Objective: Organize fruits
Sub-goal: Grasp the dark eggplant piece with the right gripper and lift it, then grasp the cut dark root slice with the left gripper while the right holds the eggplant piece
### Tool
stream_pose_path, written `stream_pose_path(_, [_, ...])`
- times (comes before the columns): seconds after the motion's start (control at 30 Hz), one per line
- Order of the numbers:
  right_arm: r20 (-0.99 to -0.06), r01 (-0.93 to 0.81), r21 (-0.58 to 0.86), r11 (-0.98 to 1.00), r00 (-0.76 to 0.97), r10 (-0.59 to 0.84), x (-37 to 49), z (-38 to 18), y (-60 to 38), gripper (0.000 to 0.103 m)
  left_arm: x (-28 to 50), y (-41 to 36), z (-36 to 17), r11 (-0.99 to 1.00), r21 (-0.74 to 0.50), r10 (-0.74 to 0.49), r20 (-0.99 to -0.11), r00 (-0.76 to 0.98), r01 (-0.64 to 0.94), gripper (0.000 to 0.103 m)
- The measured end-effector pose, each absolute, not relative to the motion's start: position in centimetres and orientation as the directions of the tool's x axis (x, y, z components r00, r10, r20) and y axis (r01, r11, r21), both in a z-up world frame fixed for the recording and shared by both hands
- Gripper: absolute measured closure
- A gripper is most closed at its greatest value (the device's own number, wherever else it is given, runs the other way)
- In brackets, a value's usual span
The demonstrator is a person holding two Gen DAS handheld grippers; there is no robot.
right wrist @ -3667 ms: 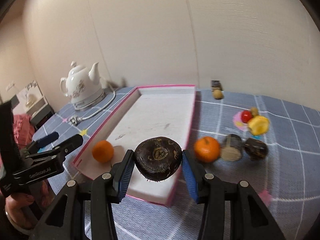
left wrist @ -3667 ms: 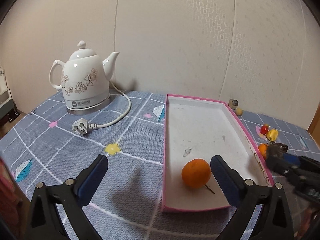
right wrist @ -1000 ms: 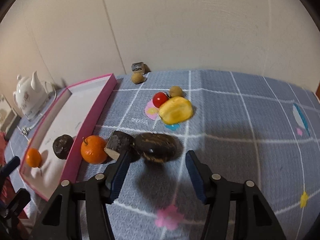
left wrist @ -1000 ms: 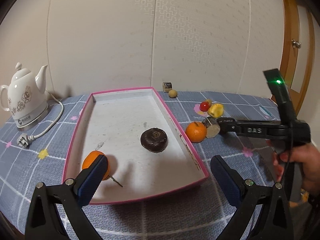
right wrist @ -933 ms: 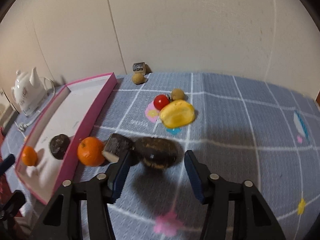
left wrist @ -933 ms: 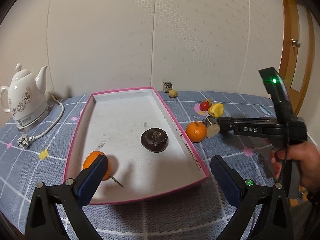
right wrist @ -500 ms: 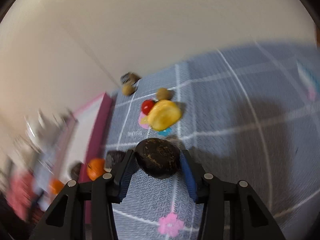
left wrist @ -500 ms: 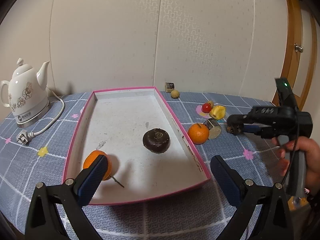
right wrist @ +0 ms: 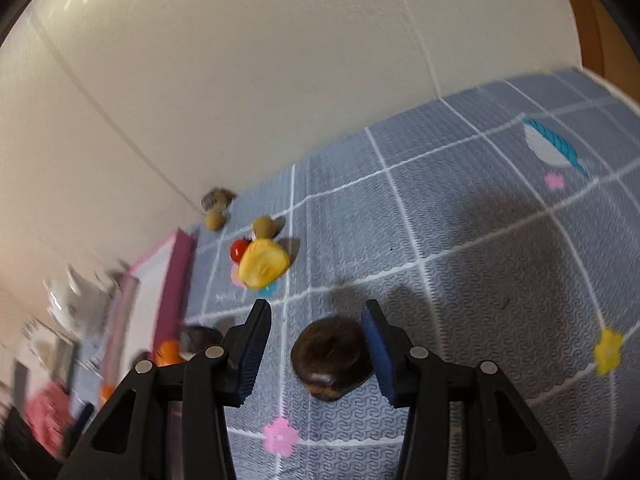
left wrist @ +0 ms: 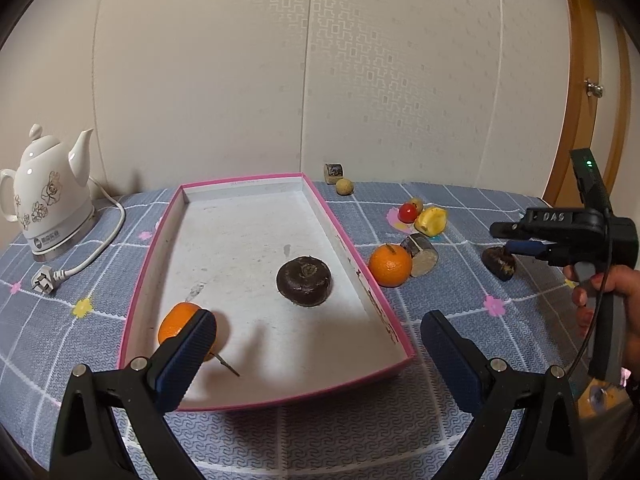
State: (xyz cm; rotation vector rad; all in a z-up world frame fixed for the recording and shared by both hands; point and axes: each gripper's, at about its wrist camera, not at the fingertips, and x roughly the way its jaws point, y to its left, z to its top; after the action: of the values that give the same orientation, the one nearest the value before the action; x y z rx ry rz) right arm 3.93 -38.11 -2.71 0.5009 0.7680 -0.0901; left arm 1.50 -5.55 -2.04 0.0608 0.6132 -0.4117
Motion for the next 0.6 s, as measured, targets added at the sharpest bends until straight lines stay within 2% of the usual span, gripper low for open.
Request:
stream_pose_path(0.07, [-0.714,0.265,0.313,0.912,0.699,0.041,3.6,-2.8,-37.4,0.052,1.5,-5.7,-2.0,0.918,-0.058,-0.353,-0.571,0.742,0.392,0.000])
stream_pose_path(0.13, [-0.739,0.263,0.224,0.938,0.674,-0.013,3.6,-2.9,-36.3,0.045,1.5,-5.7,-2.0,0.918,-0.060,-0.355,-0.570,0.741,0.393,0.000])
stream_pose_path(0.27, [-0.767,0.258,0.084,0.963,0.634,-0.102,3.9,-3.8,-34.8,0.045,1.5,-5.6,-1.9,0.917,-0.078,-0.363,-0.568,0.739,0.390,0.000])
stream_pose_path(0.37, [-0.778,0.260,0.099,0.960,0.622,-0.088,4.2,-4.5,-35.1,0.045,1.4,-5.7,-1.9,0.916,-0.072,-0.364,-0.566,0.740,0.395,0.000])
stream_pose_path(0.43, [-0.772,0.264,0.111,0.958,0.630,-0.084,4.4,-4.6,-35.4,0.052,1.4,-5.8,-1.9,0.915,-0.072,-0.366,-0.566,0.739,0.398,0.000])
stream_pose_path(0.6, [-0.769,0.266,0.150,0.952,0.636,-0.057,3.9,-4.2,-35.7,0.052,1.2,-6.4,-1.8,0.908,-0.074,-0.379,-0.566,0.732,0.413,0.000])
